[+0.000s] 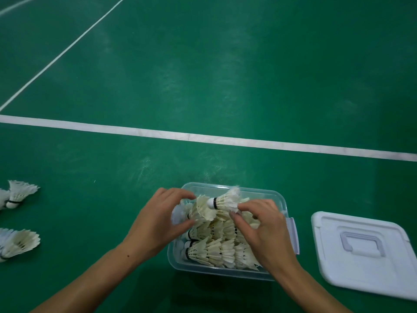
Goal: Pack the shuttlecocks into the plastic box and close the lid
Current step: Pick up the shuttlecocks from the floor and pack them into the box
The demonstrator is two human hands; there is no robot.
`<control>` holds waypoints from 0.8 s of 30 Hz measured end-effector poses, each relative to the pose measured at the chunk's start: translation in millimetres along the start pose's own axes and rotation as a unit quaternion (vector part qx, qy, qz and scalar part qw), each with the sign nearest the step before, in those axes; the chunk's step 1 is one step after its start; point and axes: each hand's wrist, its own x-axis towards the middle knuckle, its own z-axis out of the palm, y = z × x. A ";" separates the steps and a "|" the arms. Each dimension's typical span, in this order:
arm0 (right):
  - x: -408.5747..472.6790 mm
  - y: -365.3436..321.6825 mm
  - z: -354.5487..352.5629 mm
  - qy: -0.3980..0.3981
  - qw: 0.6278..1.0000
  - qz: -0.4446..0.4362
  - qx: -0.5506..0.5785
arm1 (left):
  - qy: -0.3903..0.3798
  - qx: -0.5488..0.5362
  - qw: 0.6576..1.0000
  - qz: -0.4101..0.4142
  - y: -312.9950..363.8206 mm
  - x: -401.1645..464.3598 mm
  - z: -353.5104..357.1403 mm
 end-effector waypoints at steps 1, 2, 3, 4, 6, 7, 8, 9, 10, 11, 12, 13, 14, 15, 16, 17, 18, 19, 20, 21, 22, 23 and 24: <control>-1.8 0.2 2.8 -0.013 1.000 0.007 -0.006 | 0.000 0.021 1.000 0.004 -1.3 -2.1 3.0; -3.1 -0.5 6.1 -0.028 0.999 0.013 -0.010 | 0.006 0.039 0.999 0.008 -1.5 -3.2 5.8; -3.5 -2.0 10.0 -0.042 0.999 0.018 -0.014 | 0.017 0.054 0.998 0.011 -1.4 -3.6 8.6; -3.8 -3.8 13.6 -0.053 0.998 0.022 -0.018 | 0.033 0.064 0.997 0.014 -0.9 -3.5 10.8; -4.3 -5.7 19.3 -0.070 0.997 0.027 -0.030 | 0.061 0.081 0.995 0.019 -0.7 -1.4 15.0; -4.6 -5.7 21.4 -0.077 0.996 0.029 -0.040 | 0.068 0.094 0.993 0.023 -0.8 -0.2 17.0; -4.6 -4.9 22.6 -0.085 0.995 0.033 -0.052 | 0.070 0.112 0.991 0.028 -1.7 1.2 19.6; -4.4 -3.9 23.1 -0.093 0.993 0.039 -0.063 | 0.067 0.129 0.989 0.028 -2.7 2.7 22.4; -4.1 -2.6 23.6 -0.104 0.991 0.050 -0.072 | 0.064 0.141 0.988 0.024 -3.4 4.0 24.5; -3.6 -2.2 23.6 -0.116 0.988 0.062 -0.079 | 0.062 0.148 0.987 0.018 -4.0 5.5 26.2; -3.0 -2.3 24.0 -0.127 0.986 0.072 -0.086 | 0.061 0.154 0.986 0.014 -4.3 6.7 27.6; -2.7 -3.2 25.1 -0.131 0.984 0.078 -0.096 | 0.057 0.158 0.986 0.008 -3.9 7.6 28.6; -2.1 -3.9 26.6 -0.134 0.981 0.082 -0.111 | 0.051 0.162 0.985 0.002 -3.0 8.5 29.1; -1.5 -4.4 27.7 -0.137 0.979 0.084 -0.126 | 0.044 0.166 0.985 -0.005 -2.1 9.6 29.3; -0.7 -4.8 29.0 -0.136 0.978 0.085 -0.135 | 0.035 0.170 0.985 -0.012 -1.0 10.5 29.1; 0.2 -4.6 30.4 -0.133 0.978 0.088 -0.136 | 0.027 0.172 0.984 -0.018 0.2 11.0 28.3; 1.4 -4.0 30.9 -0.133 0.979 0.091 -0.129 | 0.023 0.175 0.984 -0.022 1.3 11.3 27.4; 2.9 -3.7 30.0 -0.135 0.980 0.094 -0.115 | 0.022 0.177 0.984 -0.024 2.2 11.2 26.5; 4.4 -3.1 28.2 -0.143 0.980 0.095 -0.098 | 0.024 0.180 0.983 -0.023 3.2 10.9 25.7; 5.3 -3.2 25.3 -0.156 0.980 0.096 -0.078 | 0.030 0.184 0.982 -0.021 3.9 10.3 24.9; 6.0 -4.0 22.2 -0.171 0.979 0.096 -0.059 | 0.036 0.188 0.981 -0.017 4.2 9.2 23.8; 6.5 -5.1 18.3 -0.182 0.978 0.097 -0.039 | 0.042 0.191 0.981 -0.014 4.5 8.4 22.4; 7.1 -5.7 14.4 -0.187 0.977 0.099 -0.020 | 0.046 0.193 0.980 -0.011 4.8 8.1 20.7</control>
